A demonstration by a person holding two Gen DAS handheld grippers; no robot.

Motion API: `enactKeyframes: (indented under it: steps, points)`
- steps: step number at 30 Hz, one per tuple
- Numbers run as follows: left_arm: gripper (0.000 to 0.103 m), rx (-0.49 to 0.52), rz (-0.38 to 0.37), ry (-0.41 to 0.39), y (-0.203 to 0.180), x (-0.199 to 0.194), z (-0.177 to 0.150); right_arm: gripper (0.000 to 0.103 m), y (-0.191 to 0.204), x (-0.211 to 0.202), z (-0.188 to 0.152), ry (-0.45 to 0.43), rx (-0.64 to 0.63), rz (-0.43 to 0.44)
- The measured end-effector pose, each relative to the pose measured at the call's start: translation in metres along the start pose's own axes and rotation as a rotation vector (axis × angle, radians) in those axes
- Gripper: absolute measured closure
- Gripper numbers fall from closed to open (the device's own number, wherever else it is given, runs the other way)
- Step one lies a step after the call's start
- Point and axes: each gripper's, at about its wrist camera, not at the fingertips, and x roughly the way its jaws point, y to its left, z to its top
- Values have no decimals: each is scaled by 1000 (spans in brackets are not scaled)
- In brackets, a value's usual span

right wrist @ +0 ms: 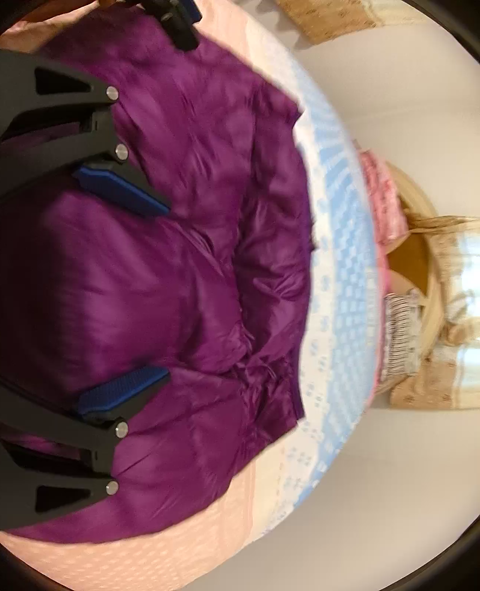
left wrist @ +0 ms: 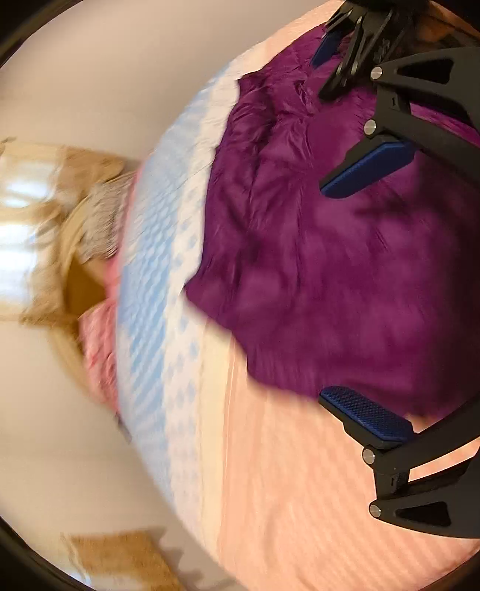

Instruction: Fold large clothes

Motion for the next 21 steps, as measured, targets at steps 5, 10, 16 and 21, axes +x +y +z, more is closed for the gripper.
enactKeyframes:
  steps: [5, 10, 16, 21]
  points:
    - [1, -197, 16, 89, 71, 3, -41, 13, 29, -27, -22, -38, -74, 20]
    - [4, -239, -31, 66, 70, 3, -54, 13, 49, -13, -34, -17, -183, -78]
    - [53, -201, -135, 111, 42, 21, -47, 7, 43, 6, -41, 64, -186, -123]
    - [93, -223, -197, 54, 47, 10, -47, 5, 43, 8, -41, 82, -190, -136]
